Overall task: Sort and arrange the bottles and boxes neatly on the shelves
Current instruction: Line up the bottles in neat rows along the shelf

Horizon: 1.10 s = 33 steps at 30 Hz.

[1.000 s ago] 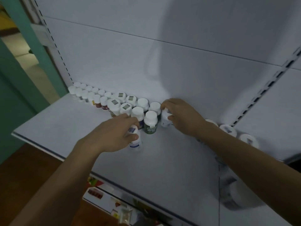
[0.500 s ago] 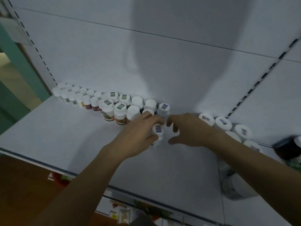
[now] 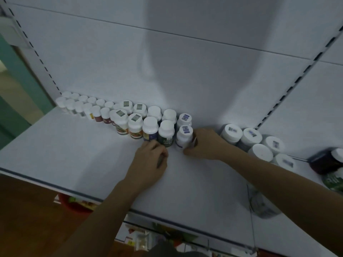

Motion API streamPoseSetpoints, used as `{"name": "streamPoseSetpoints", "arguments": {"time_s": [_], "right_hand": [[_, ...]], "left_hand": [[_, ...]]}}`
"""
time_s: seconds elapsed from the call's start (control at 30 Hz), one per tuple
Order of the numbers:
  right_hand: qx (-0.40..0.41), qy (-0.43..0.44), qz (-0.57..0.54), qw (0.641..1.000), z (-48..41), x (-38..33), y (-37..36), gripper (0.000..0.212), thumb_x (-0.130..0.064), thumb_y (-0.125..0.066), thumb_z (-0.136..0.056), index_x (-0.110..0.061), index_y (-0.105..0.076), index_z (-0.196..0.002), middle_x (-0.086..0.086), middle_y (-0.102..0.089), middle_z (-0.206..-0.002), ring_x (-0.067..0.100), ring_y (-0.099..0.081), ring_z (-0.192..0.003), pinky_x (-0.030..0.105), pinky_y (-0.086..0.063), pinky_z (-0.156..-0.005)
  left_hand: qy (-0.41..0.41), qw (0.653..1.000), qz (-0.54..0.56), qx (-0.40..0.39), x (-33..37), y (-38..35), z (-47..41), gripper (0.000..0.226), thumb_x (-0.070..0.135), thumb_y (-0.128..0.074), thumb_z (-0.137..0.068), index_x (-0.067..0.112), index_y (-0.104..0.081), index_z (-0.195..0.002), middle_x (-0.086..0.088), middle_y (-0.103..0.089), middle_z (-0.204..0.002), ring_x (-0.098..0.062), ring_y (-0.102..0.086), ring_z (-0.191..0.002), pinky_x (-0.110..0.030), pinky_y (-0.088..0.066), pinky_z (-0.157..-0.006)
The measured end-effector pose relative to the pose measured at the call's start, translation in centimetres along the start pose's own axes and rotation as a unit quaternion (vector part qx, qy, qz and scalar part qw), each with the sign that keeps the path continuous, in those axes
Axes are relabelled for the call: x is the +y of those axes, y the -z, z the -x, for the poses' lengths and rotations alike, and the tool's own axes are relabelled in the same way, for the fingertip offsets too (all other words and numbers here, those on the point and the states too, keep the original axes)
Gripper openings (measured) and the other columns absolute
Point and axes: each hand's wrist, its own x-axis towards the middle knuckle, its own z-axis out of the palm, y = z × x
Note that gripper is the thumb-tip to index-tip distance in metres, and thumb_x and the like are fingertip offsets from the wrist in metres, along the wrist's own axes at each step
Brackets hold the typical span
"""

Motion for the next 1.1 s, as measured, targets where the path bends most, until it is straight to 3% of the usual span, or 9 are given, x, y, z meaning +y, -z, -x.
{"name": "streamPoseSetpoints", "arguments": {"time_s": [0.13, 0.37, 0.57, 0.63, 0.73, 0.87, 0.93, 1.03, 1.1], "right_hand": [[0.002, 0.008, -0.003, 1.0, -0.7, -0.1, -0.1, 0.036, -0.052, -0.076, -0.073, -0.021, -0.057, -0.072, -0.007, -0.062, -0.064, 0.016, -0.064, -0.072, 0.033, -0.054, -0.072], [0.009, -0.002, 0.083, 0.997, -1.6, -1.1, -0.1, 0.049, -0.072, -0.07, -0.064, -0.029, -0.05, -0.077, -0.01, -0.052, -0.073, 0.019, -0.052, -0.076, 0.027, -0.039, -0.065], [-0.042, -0.024, 0.058, 0.997, -0.9, -0.7, 1.2, 0.048, -0.069, -0.075, -0.06, -0.026, -0.059, -0.071, -0.009, -0.064, -0.054, 0.008, -0.064, -0.06, 0.03, -0.056, -0.068], [-0.061, -0.02, 0.098, 0.993, -0.1, 0.1, 2.3, 0.051, -0.067, -0.078, -0.065, -0.022, -0.067, -0.087, -0.006, -0.071, -0.072, 0.012, -0.067, -0.076, 0.032, -0.056, -0.075], [-0.043, 0.012, 0.156, 0.987, 1.6, 1.7, 4.9, 0.055, -0.058, -0.08, -0.073, -0.021, -0.062, -0.11, 0.003, -0.065, -0.108, 0.024, -0.059, -0.105, 0.036, -0.051, -0.085], [0.004, 0.039, 0.142, 0.989, 5.7, 4.5, 9.4, 0.051, -0.049, -0.078, -0.079, -0.022, -0.061, -0.118, -0.002, -0.064, -0.102, 0.02, -0.055, -0.096, 0.035, -0.05, -0.08], [0.035, 0.031, 0.133, 0.99, 8.3, 7.0, 11.6, 0.048, -0.048, -0.076, -0.081, -0.025, -0.062, -0.121, -0.004, -0.065, -0.106, 0.016, -0.051, -0.092, 0.033, -0.048, -0.079], [0.053, -0.014, 0.149, 0.987, 12.6, 12.3, 14.1, 0.047, -0.048, -0.068, -0.09, -0.03, -0.056, -0.132, -0.002, -0.063, -0.117, 0.02, -0.055, -0.1, 0.033, -0.046, -0.083], [0.058, -0.052, 0.154, 0.985, 15.7, 16.2, 15.3, 0.045, -0.047, -0.065, -0.092, -0.033, -0.053, -0.134, -0.003, -0.061, -0.119, 0.021, -0.057, -0.104, 0.035, -0.048, -0.087]], "left_hand": [[-0.008, 1.0, -0.02, 0.0, -0.1, -0.2, 0.2, 0.01, 0.012, -0.072, -0.082, 0.014, -0.067, -0.09, -0.002, -0.058, -0.099, -0.025, -0.053, -0.09, -0.046, -0.049, -0.072], [-0.009, 1.0, -0.023, -0.004, 0.1, 0.0, 0.4, 0.011, 0.011, -0.072, -0.081, 0.013, -0.067, -0.091, -0.004, -0.059, -0.099, -0.026, -0.054, -0.09, -0.046, -0.049, -0.072], [0.002, 0.998, -0.054, -0.028, 0.2, 0.0, 0.3, 0.012, 0.012, -0.073, -0.083, 0.013, -0.068, -0.093, -0.005, -0.059, -0.102, -0.025, -0.053, -0.093, -0.044, -0.049, -0.074], [0.001, 0.997, -0.071, -0.043, 0.5, 0.5, 0.1, 0.012, 0.013, -0.071, -0.085, 0.014, -0.067, -0.096, -0.004, -0.059, -0.104, -0.026, -0.053, -0.095, -0.044, -0.049, -0.076], [0.005, 0.973, -0.143, -0.181, 1.5, 2.1, -1.2, 0.022, 0.032, -0.06, -0.096, 0.024, -0.061, -0.116, 0.002, -0.053, -0.117, -0.022, -0.048, -0.111, -0.04, -0.048, -0.089], [0.039, 0.881, -0.238, -0.407, 5.6, 4.7, -4.3, 0.047, 0.053, -0.052, -0.099, 0.032, -0.045, -0.14, 0.004, -0.048, -0.135, -0.016, -0.049, -0.121, -0.031, -0.045, -0.095], [0.016, 0.872, -0.248, -0.422, 8.6, 5.2, -5.8, 0.049, 0.056, -0.051, -0.098, 0.034, -0.044, -0.141, 0.008, -0.053, -0.13, -0.01, -0.054, -0.112, -0.025, -0.045, -0.089], [-0.06, 0.907, -0.219, -0.355, 14.3, 5.1, -8.6, 0.04, 0.055, -0.054, -0.096, 0.036, -0.051, -0.131, 0.016, -0.057, -0.108, 0.006, -0.051, -0.08, -0.012, -0.039, -0.071], [-0.101, 0.925, -0.196, -0.31, 18.6, 3.6, -10.5, 0.036, 0.056, -0.054, -0.094, 0.037, -0.054, -0.125, 0.016, -0.06, -0.104, 0.006, -0.048, -0.073, -0.019, -0.043, -0.072]]}}
